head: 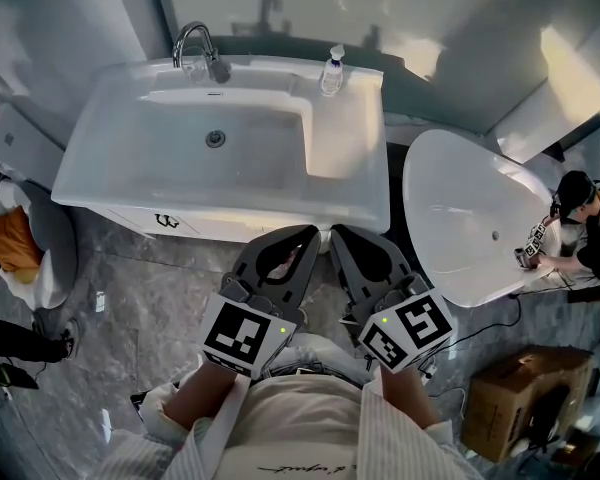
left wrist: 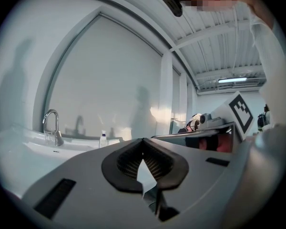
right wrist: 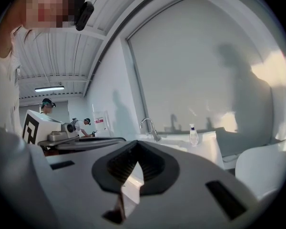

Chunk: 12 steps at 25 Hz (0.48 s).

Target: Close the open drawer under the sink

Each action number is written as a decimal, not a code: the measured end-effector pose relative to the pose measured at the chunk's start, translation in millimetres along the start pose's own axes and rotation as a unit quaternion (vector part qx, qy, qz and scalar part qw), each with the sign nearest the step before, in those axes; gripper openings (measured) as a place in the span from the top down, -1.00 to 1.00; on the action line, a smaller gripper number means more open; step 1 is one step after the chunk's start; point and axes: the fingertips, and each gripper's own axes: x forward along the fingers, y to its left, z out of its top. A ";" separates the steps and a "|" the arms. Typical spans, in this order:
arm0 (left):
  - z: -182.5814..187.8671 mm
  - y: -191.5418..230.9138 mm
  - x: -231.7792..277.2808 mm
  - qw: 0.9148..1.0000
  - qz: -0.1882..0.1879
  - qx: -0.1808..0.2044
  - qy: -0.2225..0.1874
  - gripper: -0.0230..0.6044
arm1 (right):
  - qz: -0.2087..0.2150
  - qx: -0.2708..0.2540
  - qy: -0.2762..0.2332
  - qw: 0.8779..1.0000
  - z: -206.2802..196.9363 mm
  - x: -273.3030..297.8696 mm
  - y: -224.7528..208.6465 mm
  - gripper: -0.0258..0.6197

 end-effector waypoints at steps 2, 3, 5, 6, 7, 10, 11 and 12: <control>-1.6 2.2 -0.5 1.000 0.000 -0.001 0.002 0.88 | -0.001 0.002 0.003 1.000 -1.9 1.4 0.2 0.89; -2.3 3.1 -0.7 1.000 0.000 0.000 0.003 0.88 | -0.001 0.002 0.004 1.000 -2.7 1.8 0.4 0.89; -2.8 4.7 -1.1 1.000 0.000 0.004 0.002 0.88 | -0.002 0.002 0.007 1.000 -3.6 2.7 1.1 0.89; -3.0 5.3 -1.4 1.000 0.000 0.003 0.002 0.88 | -0.002 0.002 0.007 1.000 -3.9 3.1 1.4 0.89; -3.7 5.9 -1.7 1.000 0.000 0.000 0.004 0.88 | -0.002 0.002 0.008 1.000 -4.2 3.6 1.7 0.89; -5.8 6.7 -2.5 1.000 -0.001 -0.009 0.009 0.88 | -0.004 0.002 0.009 1.000 -6.3 4.8 1.9 0.89; -5.1 6.9 -2.4 1.000 -0.001 -0.009 0.009 0.88 | -0.004 0.003 0.010 1.000 -7.0 5.2 1.9 0.89; -4.7 7.4 -2.4 1.000 -0.002 -0.008 0.008 0.88 | -0.004 0.003 0.011 1.000 -7.5 5.9 2.1 0.89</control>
